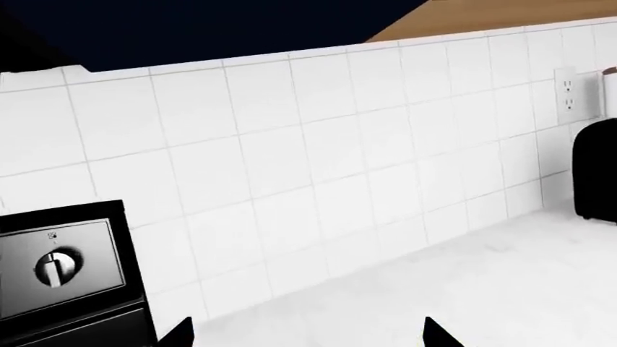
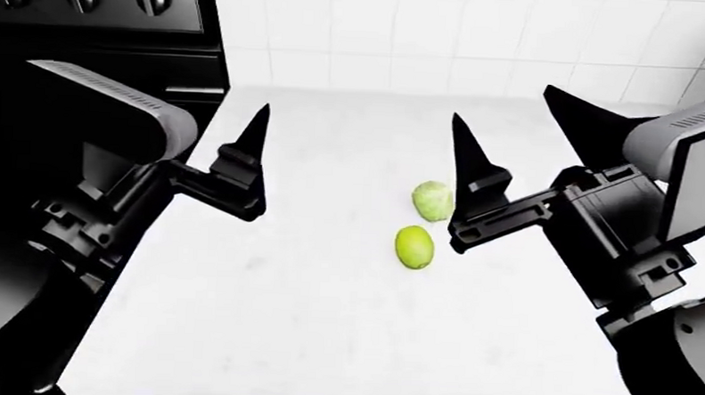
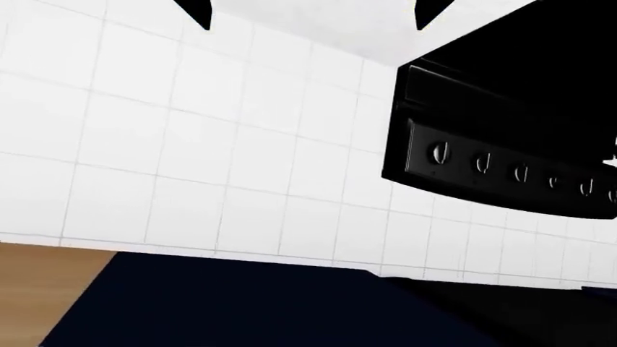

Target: Pick the lime, brussel sprout from the counter and place them in the cabinet. Then close the cabinet.

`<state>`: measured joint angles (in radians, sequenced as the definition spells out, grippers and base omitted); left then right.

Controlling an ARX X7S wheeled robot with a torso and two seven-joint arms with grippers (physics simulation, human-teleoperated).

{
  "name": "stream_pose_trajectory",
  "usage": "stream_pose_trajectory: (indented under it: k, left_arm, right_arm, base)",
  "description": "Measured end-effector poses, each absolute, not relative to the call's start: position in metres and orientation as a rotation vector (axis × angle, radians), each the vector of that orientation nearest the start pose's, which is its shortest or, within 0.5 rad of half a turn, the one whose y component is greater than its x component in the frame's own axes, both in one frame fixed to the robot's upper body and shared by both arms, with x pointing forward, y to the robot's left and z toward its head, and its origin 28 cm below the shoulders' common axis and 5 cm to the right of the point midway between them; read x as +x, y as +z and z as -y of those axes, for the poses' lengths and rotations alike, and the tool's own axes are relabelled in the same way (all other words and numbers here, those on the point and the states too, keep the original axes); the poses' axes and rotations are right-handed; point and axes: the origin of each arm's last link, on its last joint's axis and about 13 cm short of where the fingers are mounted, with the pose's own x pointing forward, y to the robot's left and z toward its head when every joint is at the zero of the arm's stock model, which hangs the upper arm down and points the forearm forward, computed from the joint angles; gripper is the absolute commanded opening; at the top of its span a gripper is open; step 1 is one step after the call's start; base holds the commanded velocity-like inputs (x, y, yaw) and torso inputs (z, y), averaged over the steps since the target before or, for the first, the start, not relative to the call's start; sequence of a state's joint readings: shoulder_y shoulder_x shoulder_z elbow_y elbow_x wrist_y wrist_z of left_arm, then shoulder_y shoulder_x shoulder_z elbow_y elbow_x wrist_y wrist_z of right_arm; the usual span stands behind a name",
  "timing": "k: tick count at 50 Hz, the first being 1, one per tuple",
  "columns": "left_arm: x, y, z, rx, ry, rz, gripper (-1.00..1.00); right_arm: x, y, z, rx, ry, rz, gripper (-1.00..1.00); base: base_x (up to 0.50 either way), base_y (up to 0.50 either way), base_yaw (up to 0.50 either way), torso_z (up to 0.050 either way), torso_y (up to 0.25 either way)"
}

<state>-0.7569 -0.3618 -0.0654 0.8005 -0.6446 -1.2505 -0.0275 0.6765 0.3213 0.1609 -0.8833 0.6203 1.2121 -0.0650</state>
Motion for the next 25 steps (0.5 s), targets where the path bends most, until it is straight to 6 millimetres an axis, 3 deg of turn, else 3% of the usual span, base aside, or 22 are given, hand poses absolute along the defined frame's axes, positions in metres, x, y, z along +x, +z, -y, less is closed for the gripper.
stream_pose_trajectory:
  k: [17,25]
  left_arm:
    - [0.2361,0.2671,-0.2378,0.174,-0.359,0.176,1.0]
    - [0.2361,0.2677,-0.2375,0.181,-0.366,0.156,1.0]
  right_arm:
    - [0.2199,0.2617,0.1348,-0.118,0.422,0.275,1.0]
    - [0.2205,0.2614,0.136,-0.127,0.433,0.255,1.0]
  base:
    - [0.46,0.0,0.0,0.0,0.0]
    - [0.05,0.0,0.0,0.0,0.0]
